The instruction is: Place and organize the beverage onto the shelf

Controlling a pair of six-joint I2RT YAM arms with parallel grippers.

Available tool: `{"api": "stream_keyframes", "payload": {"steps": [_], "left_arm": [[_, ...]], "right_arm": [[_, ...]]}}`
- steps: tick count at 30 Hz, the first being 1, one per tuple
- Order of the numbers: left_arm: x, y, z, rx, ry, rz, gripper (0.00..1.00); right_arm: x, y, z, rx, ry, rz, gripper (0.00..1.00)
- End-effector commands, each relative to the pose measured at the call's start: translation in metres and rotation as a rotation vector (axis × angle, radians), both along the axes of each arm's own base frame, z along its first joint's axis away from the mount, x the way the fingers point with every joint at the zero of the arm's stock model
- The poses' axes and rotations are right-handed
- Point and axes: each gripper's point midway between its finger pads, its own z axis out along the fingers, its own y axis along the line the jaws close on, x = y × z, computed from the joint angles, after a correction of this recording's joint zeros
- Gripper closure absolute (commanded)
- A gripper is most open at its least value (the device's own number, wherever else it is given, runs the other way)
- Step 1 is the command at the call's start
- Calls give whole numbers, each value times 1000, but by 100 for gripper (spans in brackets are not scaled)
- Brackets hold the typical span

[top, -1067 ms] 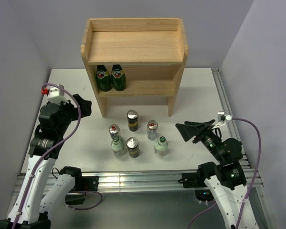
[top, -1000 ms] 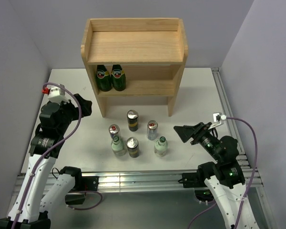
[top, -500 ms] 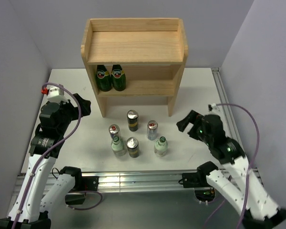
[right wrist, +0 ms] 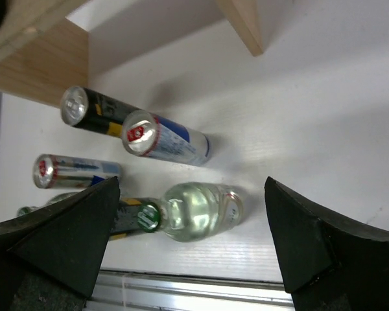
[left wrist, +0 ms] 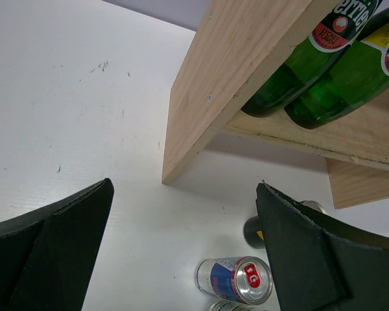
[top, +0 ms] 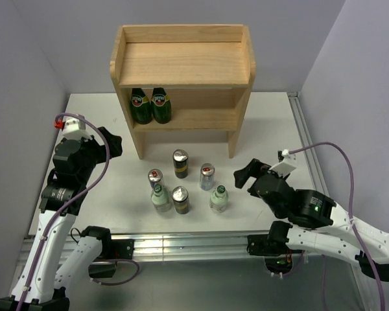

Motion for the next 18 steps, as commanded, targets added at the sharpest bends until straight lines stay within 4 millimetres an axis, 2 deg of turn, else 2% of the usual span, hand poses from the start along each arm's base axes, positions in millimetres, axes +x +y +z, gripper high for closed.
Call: {"api": "stream_keyframes", "payload": {"steps": [1,4,5,11,12,18], "left_arm": [[1,0,7,-3,-28,-4,1],[1,-1,7,-3,-27,-12,1],[1,-1,7,-4,-29,-12,1],[-1,0,9,-3,-38,-9,1],[-1,-2,9,-3,-40,-15,1],[-1,-4,10,-5,-42,-29,1]], "right_arm": [[-7,0,-29,-14,61,-20,0],[-19,17,-52,-34,114,36,0],[-28,28,-56,-47,109,90,0],[-65,50,-69,-125,116,141,0],[-71,55,-76,-148,126,157,0],[-78,72,-116,-121,151,177,0]]}}
